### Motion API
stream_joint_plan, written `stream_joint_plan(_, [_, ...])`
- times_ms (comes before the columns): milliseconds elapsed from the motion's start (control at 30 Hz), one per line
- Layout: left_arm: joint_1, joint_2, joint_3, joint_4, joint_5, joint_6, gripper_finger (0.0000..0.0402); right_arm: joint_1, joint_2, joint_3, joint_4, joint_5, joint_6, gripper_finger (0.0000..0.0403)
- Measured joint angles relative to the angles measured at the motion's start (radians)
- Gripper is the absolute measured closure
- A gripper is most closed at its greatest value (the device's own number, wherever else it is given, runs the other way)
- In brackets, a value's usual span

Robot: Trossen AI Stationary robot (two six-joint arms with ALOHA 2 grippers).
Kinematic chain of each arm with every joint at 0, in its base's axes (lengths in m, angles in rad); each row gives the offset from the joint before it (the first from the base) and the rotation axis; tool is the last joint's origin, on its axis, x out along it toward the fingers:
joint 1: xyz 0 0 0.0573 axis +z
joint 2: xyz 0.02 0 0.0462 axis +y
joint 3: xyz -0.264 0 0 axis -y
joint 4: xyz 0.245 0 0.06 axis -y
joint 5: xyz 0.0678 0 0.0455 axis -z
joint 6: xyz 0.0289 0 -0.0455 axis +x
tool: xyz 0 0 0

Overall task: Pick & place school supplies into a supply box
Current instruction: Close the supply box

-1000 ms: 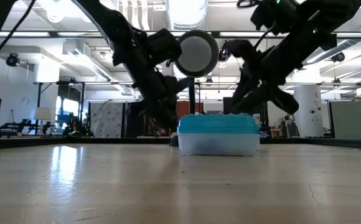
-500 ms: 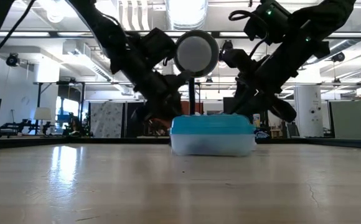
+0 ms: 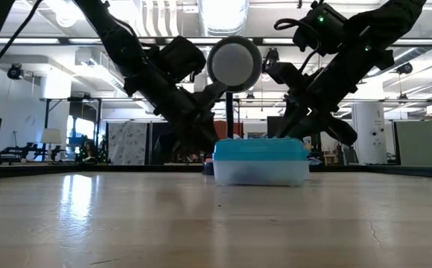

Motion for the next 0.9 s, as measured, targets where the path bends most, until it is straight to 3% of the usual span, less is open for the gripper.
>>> stream_joint_plan(633, [-0.017,0.056,0.002,0.104,-0.041,-0.071,0.0401,-0.001,0.000,-0.002,-0.008,0.004,0.004,0.0339])
stream_joint_plan(900, [-0.019,0.052,0.005,0.068,-0.063,-0.025,0.0401,-0.002,-0.004,-0.002,-0.006,-0.011,-0.004,0.0339])
